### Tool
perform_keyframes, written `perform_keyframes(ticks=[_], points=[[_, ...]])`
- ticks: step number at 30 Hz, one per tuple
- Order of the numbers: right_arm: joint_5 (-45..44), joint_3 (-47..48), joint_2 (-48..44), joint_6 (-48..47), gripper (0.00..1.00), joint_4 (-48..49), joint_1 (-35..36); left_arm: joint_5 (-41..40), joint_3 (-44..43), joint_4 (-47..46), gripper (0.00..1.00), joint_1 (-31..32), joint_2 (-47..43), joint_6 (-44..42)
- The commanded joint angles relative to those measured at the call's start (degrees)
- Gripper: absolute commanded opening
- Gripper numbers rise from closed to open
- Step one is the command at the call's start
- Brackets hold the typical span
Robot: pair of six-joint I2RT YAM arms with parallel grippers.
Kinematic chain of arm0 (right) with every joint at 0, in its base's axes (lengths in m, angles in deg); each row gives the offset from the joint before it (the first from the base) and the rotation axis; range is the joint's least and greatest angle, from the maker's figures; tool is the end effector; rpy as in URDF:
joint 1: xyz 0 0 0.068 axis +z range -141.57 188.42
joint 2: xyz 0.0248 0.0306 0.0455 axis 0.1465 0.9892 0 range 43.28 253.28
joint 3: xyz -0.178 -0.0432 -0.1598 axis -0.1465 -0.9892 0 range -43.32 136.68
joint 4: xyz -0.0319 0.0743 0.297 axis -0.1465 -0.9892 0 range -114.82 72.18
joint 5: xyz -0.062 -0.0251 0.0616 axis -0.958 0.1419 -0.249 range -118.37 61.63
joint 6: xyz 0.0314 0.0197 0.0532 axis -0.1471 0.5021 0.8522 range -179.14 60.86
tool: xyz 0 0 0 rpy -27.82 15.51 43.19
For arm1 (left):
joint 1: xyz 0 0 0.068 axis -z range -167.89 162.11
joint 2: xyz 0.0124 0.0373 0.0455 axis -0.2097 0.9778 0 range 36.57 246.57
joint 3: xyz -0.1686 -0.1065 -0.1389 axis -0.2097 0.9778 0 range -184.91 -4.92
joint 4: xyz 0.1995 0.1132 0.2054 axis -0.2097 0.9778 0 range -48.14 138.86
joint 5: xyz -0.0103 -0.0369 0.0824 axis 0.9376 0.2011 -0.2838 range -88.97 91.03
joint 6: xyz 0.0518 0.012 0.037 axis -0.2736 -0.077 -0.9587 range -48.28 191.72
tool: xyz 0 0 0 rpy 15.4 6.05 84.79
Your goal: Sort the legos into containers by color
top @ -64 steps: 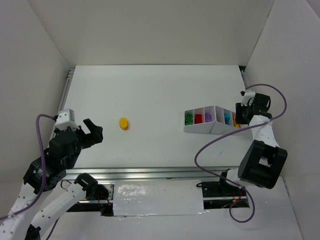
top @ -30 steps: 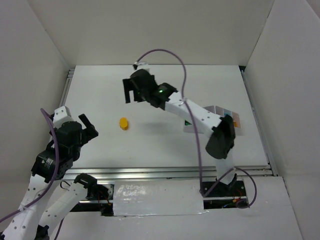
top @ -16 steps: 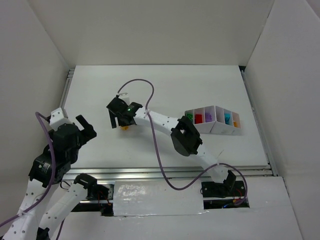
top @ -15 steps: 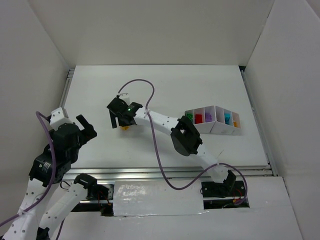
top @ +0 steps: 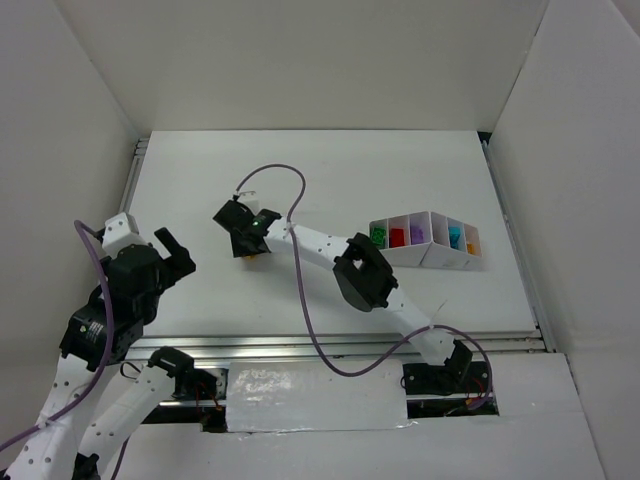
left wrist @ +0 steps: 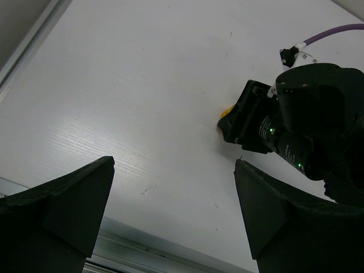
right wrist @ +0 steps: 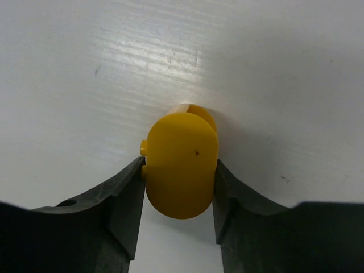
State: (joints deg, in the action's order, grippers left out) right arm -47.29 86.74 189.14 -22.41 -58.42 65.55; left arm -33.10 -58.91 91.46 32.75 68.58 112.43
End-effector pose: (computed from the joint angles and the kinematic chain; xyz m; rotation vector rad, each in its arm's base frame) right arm 0.3284 0.4779 0.1204 -0.3181 2.4776 0.2662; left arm 0.1739 -0.0352 0.3490 -0.6902 1.8404 -0.0869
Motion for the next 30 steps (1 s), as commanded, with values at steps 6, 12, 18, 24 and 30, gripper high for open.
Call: perform_keyframes(ticks=[6,12,18,24,30], points=[[10.52,-31.73,-24.26,-6.66,0.0,22.26,0.44,3.09,-0.06,-3.63,0.99,-0.34,-0.37,-2.47],[36.38,-73.17,-57.86,-15.72,0.0,58.77,0.53,26.05,-2.34,-9.23,1.0,-0.34,4.54,-3.01],[50.64,-81.8,-70.88,-19.85,0.0,59.58,0.45,58.4,1.78,-27.77,0.99,-0.08,10.78,3.66],[41.6,-90.77,-87.21,-23.97,0.0,58.63,0.27,66.38,1.96,-31.32,0.97,0.54,14.05,7.89],[36.94,-90.17,-89.88,-27.32,0.0,53.44,0.27,66.83,4.16,-34.48,0.93,4.48,15.45,11.75]])
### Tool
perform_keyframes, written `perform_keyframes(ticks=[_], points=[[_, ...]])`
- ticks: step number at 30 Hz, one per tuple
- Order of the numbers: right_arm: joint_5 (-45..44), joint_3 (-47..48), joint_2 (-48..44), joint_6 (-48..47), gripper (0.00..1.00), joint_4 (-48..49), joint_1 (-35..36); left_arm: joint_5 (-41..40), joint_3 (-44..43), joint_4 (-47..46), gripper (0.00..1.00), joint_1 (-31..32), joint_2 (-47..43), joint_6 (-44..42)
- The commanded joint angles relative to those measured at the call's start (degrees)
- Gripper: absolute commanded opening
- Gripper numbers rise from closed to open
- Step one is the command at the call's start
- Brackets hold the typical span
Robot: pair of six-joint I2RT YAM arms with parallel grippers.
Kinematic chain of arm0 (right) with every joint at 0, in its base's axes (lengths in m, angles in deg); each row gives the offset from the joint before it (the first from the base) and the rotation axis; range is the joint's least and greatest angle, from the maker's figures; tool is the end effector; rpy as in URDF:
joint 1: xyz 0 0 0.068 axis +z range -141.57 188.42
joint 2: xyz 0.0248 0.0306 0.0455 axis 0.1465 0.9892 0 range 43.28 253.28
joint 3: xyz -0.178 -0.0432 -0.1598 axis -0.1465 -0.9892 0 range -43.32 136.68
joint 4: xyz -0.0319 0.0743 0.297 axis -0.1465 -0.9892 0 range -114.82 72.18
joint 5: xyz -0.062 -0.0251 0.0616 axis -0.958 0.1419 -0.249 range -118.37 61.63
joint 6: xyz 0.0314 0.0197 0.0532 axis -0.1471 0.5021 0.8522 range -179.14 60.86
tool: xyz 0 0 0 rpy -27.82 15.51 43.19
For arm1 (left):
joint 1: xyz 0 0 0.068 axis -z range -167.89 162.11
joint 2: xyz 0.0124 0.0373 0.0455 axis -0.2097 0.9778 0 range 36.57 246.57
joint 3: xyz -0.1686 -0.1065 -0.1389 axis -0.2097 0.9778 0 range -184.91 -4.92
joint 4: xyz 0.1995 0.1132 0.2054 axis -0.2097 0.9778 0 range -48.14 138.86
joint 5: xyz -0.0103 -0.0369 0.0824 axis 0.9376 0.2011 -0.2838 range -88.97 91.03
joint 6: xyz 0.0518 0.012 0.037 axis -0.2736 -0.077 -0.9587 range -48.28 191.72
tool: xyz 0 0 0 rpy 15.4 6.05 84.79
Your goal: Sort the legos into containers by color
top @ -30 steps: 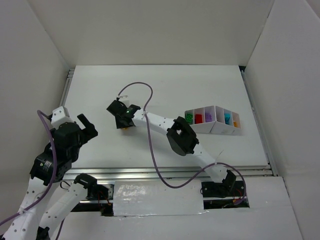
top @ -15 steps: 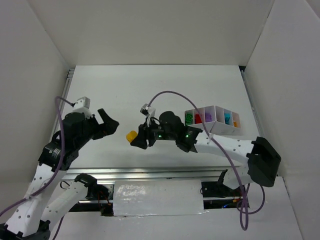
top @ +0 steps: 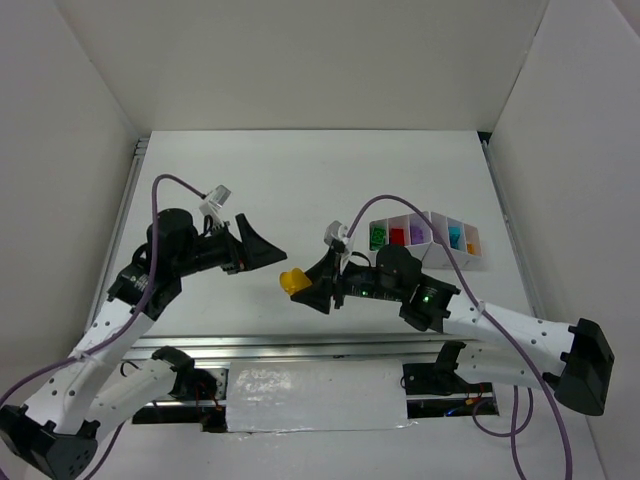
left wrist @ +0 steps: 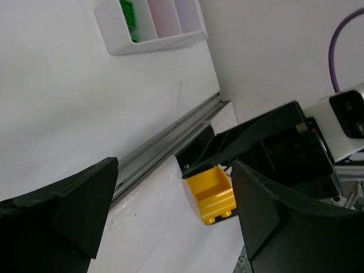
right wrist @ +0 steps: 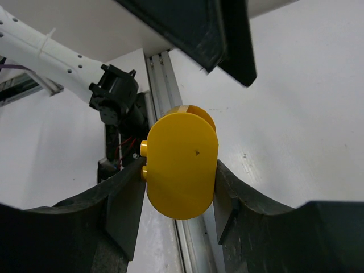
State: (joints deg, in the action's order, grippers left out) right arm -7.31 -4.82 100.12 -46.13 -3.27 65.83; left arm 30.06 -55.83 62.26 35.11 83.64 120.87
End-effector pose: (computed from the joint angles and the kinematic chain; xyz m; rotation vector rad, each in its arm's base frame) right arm 0.1524 0.2722 0.2651 -0.9471 1.5119 1.2152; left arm 0.2332 -0.1257 0.3301 -0.0764 2.0461 -1.3040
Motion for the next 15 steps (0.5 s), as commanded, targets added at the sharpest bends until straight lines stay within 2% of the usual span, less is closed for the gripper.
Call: perform_keyframes(ticks=[1,9,14,15], points=[[-4.17,1.75,-0.94,-3.96,0.0,-2.5,-0.01,3.22,1.08,-6.24,0.93,4.31,0.83,3.67],[-10.16,4.13,-1.56,-8.53,0.0,-9.36,-1.07,-1.87,-0.85,-8.63,0.91,14.34,5.57,4.65],[-13.06,0.88,-7.43,-7.92,0.0,-5.94,-1.42,-4.25,-1.21,-7.4,0.73,15.76,6.81,3.24],[-13.06,-0.17,-8.23,-7.83,0.0,-5.5,-1.33,-4.6,-1.12,-6.96,0.67,15.76,7.16,3.15]])
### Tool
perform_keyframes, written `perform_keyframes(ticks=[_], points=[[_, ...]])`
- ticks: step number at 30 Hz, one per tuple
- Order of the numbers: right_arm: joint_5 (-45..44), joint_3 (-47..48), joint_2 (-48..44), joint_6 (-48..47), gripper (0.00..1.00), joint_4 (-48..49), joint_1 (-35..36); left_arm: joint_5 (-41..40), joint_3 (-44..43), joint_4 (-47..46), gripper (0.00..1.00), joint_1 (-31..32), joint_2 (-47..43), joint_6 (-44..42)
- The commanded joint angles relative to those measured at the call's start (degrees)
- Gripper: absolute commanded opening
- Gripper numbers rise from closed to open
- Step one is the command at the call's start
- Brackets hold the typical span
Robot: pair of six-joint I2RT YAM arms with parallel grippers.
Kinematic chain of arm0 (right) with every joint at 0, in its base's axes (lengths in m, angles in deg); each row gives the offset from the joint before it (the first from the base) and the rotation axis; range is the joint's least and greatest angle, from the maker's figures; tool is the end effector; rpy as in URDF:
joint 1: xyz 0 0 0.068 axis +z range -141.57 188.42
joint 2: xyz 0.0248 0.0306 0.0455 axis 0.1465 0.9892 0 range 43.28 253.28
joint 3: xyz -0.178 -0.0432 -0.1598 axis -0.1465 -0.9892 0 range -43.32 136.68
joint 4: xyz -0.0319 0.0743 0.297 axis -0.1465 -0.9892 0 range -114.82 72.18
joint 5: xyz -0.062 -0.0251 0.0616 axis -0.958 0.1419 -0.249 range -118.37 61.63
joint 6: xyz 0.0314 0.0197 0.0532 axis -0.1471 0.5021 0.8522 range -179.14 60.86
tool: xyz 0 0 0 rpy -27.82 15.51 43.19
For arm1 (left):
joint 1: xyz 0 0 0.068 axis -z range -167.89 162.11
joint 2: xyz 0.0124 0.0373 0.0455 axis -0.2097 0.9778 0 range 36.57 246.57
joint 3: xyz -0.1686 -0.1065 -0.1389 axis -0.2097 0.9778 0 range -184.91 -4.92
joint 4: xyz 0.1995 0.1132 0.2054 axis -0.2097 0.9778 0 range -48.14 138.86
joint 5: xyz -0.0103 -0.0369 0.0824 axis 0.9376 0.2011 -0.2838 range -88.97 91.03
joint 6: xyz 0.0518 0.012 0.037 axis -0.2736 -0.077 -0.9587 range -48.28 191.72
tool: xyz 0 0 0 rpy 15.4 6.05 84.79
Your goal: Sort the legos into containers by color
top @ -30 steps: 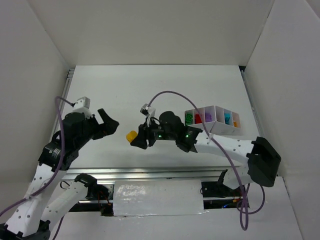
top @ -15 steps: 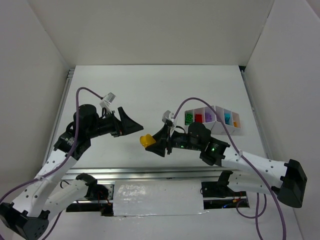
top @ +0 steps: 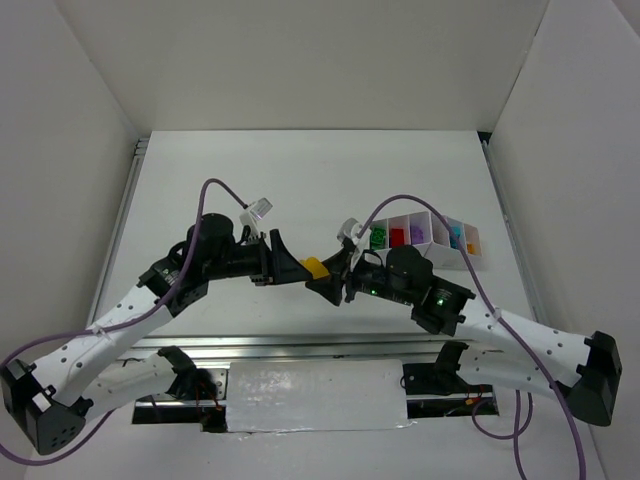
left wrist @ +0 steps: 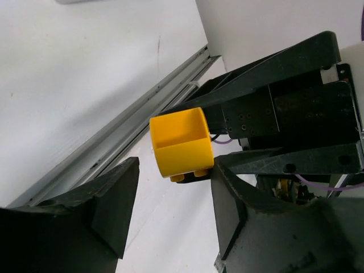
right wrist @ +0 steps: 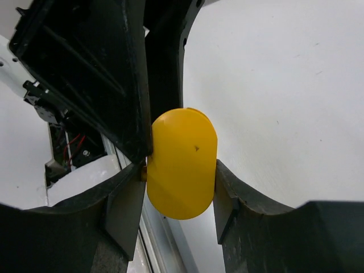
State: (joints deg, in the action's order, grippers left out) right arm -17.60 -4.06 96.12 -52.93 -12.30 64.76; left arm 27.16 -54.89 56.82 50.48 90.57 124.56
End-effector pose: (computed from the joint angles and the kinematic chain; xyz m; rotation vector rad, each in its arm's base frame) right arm 0.1593 0.2563 0.2712 -0.8966 1.5695 0.9571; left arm 0.2161 -0.1996 0.3024 0.0823 2.1708 -1.4408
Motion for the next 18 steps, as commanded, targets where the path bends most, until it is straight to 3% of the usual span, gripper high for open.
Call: perform_keyframes(ticks=[1,3,11,13,14,16,17,18], points=[[-2.42,-1.21,-4.76,-0.86,0.0,3.71,-0.35,-1.87,-1.88,-1.6,0.63,0.39,0.4,-0.72],[-0.93,-1.12,-5.46,-1.03,0.0,3.53,-0.35,-2.31,-1.44,-1.69,0.57,0.48,1.11,-0.9],[2.95,0.02,-1.69,-0.86,0.0,3.0,-0.26,-1.7,-2.05,-3.36,0.58,1.0,2.78,-0.63],[2.86,-0.33,-1.16,0.02,0.0,4.75,-0.35,-1.96,-2.23,-3.62,0.5,1.09,2.87,-0.63],[2.95,-0.59,-0.99,0.11,0.0,5.29,-0.35,-1.96,-2.23,-3.88,0.4,1.09,2.69,-0.55],[3.03,-0.68,-0.55,0.55,0.0,6.25,-0.35,-1.26,-2.14,-5.02,0.34,1.09,2.95,-0.46],[3.03,-0.77,-0.46,0.72,0.0,6.52,-0.44,-0.82,-2.23,-5.29,0.2,1.18,3.22,-0.46],[3.03,-0.94,-0.46,1.33,0.01,6.78,-0.35,-0.38,-2.23,-5.55,0.12,1.18,3.39,-0.54]])
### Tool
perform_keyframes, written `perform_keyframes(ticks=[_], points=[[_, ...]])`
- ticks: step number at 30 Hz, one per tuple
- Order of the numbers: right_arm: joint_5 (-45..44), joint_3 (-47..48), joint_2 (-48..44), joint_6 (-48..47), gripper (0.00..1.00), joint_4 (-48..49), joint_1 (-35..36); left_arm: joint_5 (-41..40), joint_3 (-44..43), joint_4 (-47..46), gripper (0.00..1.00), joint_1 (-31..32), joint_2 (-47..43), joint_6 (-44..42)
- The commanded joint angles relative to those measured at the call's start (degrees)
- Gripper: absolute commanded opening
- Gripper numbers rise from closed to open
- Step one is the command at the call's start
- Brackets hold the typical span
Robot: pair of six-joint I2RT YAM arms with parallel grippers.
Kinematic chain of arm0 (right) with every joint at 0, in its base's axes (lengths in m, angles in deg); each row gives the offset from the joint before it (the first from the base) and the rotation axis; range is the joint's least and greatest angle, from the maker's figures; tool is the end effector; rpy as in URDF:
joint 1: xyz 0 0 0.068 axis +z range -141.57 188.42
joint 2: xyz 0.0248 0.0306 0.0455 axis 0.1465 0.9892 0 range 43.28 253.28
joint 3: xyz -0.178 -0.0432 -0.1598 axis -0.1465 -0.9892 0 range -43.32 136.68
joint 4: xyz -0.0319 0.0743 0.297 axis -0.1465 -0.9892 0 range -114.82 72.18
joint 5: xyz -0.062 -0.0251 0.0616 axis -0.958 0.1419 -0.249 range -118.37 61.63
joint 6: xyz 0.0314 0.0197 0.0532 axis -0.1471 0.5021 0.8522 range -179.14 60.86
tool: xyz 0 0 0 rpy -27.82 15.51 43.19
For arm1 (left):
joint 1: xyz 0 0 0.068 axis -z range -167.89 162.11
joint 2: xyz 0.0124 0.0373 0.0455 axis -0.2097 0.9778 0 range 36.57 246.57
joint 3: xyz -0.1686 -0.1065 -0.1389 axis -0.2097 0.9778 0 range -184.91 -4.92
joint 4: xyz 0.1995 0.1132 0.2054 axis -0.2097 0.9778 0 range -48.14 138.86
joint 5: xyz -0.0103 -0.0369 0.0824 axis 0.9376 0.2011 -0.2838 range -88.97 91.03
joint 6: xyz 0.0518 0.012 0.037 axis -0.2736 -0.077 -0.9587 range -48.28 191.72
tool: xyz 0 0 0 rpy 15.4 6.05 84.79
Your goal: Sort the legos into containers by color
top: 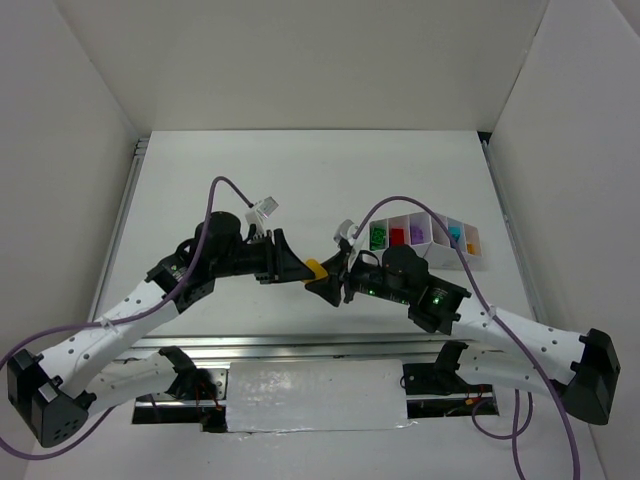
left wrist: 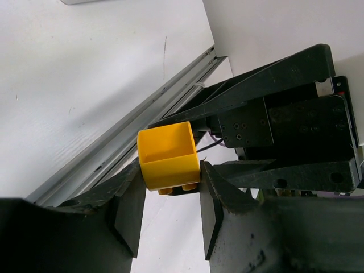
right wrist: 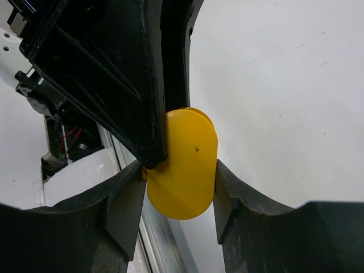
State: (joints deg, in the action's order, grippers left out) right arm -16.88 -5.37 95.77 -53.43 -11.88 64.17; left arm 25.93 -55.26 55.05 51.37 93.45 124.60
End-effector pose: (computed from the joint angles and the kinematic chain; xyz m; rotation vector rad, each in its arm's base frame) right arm 0.1604 0.2536 0.2642 -0.9070 1.5735 0.9516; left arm 0.2221 -0.2091 0.2944 0.0773 2.1844 -1.4258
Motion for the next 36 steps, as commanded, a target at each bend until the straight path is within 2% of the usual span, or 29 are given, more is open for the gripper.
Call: perform_keyframes(ticks=[1,3,4,5,8,10,11,12,14,17,20,21,24,30,36], points=[[1.36,-0.24,-0.72,2.45,0.19,7.15,0.33,1.37,-2.38,-3.44,0.0,0.28,1.03,-1.37],[1.43,-1.12,-2.55,3.6,0.68,7.95,-0.28,1.2,-3.17,-2.21,0.0,0.2,1.21,-3.65],[2.57,-1.91,-3.35,3.95,0.76,8.3,-0.64,1.46,-3.18,-2.12,0.0,0.28,1.21,-4.71],[5.19,-2.09,-3.97,4.56,0.99,8.13,-1.25,1.72,-3.18,-2.46,0.0,0.28,0.52,-5.68],[11.96,-1.75,-5.82,7.72,1.0,5.24,-5.55,5.41,-2.65,-4.66,0.0,0.28,-1.77,-11.82],[20.38,-2.0,-6.96,10.71,1.0,3.65,-8.36,8.91,-2.91,-4.67,0.0,0.28,-3.7,-17.27],[23.99,-2.44,-7.48,11.85,1.0,4.17,-12.03,9.54,-2.91,-4.23,0.0,0.2,-4.49,-18.85],[31.77,-2.97,-8.27,15.08,1.0,5.91,-13.63,10.42,-2.57,-3.96,0.0,0.2,-5.2,-21.74],[39.98,-4.11,-8.54,19.74,1.0,8.73,-17.41,14.79,-1.6,-4.66,0.0,0.2,-7.74,-26.05],[40.71,-3.24,-7.06,22.92,1.0,9.88,-18.04,21.65,0.94,-7.65,0.0,0.28,-11.26,-27.65],[47.02,-3.24,-4.07,30.54,1.0,19.26,-17.78,22.37,0.69,-7.57,0.0,0.28,-12.5,-28.45],[48.27,-4.02,-3.28,32.67,1.0,25.9,-17.6,23.16,0.6,-7.39,0.0,0.2,-12.15,-28.8],[48.98,-4.38,-2.57,37.35,1.0,32.71,-16.29,26.5,0.78,-8.53,0.0,0.28,-11.53,-28.36],[46.97,-2.18,1.03,37.18,0.97,33.26,-12.25,29.05,1.57,-11.25,0.0,0.29,-10.57,-27.04],[40.64,3.7,4.37,28.48,0.65,19.75,-7.94,27.13,1.3,-10.29,0.0,0.55,-10.47,-27.39]])
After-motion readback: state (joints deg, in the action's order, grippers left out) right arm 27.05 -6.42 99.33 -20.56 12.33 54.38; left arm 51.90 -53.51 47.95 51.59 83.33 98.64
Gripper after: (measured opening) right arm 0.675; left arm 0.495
